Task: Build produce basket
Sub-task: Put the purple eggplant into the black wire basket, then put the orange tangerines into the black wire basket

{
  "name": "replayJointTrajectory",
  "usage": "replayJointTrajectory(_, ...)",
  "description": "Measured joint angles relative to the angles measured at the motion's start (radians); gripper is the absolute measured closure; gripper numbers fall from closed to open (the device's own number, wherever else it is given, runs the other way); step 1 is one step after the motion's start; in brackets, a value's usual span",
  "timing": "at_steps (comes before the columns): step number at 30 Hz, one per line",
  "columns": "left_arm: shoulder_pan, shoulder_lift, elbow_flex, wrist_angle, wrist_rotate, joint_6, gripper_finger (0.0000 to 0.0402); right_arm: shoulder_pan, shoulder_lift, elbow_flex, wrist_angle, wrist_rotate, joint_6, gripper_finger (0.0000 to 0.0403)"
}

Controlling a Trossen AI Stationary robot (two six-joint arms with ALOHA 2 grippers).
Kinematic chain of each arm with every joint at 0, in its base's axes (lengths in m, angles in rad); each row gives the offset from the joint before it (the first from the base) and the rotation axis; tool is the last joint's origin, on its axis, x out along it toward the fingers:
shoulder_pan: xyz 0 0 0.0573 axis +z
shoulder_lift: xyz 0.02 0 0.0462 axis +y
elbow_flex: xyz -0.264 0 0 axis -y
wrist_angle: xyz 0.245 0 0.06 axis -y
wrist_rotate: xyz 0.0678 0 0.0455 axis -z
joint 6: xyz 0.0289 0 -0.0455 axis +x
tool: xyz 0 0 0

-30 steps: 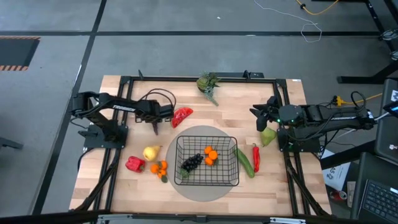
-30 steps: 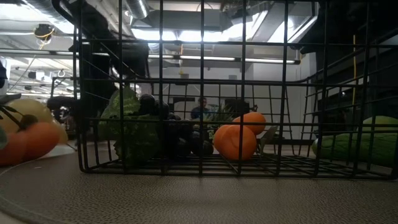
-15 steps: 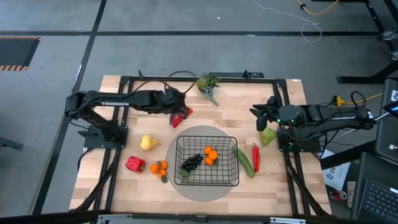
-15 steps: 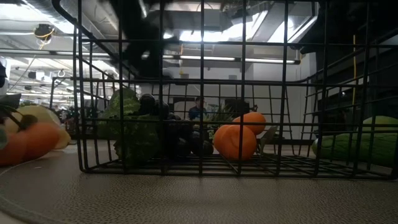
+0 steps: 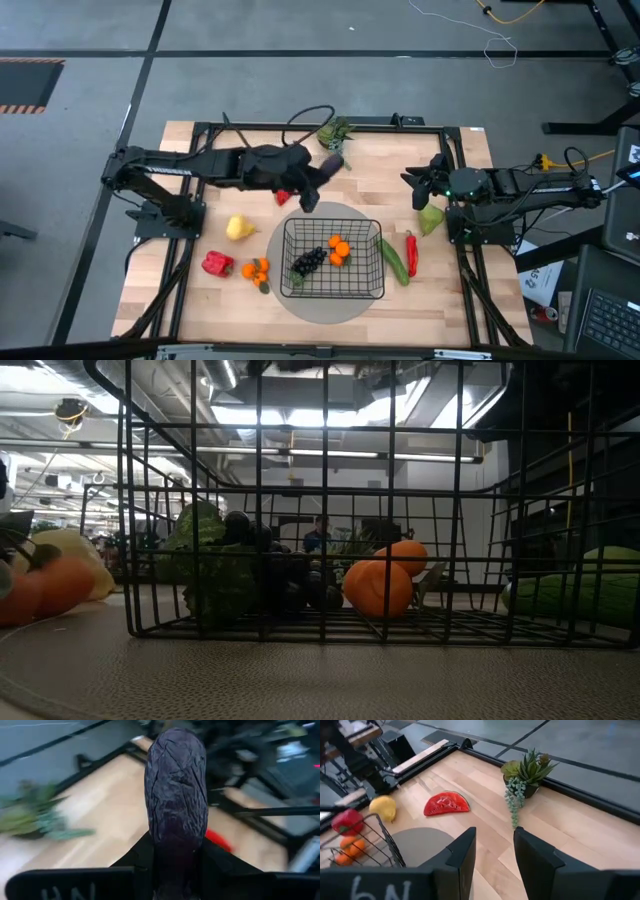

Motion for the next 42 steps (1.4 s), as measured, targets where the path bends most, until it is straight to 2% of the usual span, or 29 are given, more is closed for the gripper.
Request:
replayJointTrajectory(4, -0.036, 0.033, -0.001, 0.045, 0.034, -0.023, 0.0315, 0.0, 0.0, 0.0, 0.003, -0.001, 0.075, 0.0269)
replayJointTrajectory(11, -0.107, 0.085, 0.001, 0.069, 0.114, -0.03, 0.0247, 0.0, 0.0, 0.0, 0.009, -0.009, 0.113, 0.0269)
replayJointTrajectory(17, -0.18, 0.135, 0.001, 0.083, 0.138, -0.004, 0.0242, 0.0, 0.0, 0.0, 0.018, -0.008, 0.112, 0.0269)
replayJointTrajectory(29, -0.231, 0.139, 0.0, 0.125, 0.108, -0.019, 0.0229, 0.0, 0.0, 0.0, 0.018, -0.011, 0.143, 0.0269)
replayJointTrajectory(31, -0.23, 0.139, 0.0, 0.135, 0.107, -0.06, 0.023, 0.0, 0.0, 0.0, 0.019, -0.044, 0.197, 0.0269)
replayJointTrajectory(35, -0.24, 0.139, 0.0, 0.14, 0.11, -0.132, 0.023, 0.001, 0.0, 0.0, 0.018, -0.222, 0.325, 0.0269)
replayJointTrajectory(37, -0.25, 0.139, 0.0, 0.155, 0.123, -0.138, 0.023, 0.02, 0.0, 0.0, 0.025, -0.279, 0.335, 0.0269)
replayJointTrajectory(42, -0.295, 0.139, 0.0, 0.157, 0.126, -0.138, 0.023, 0.124, 0.001, 0.031, 0.074, -0.305, 0.322, 0.0269)
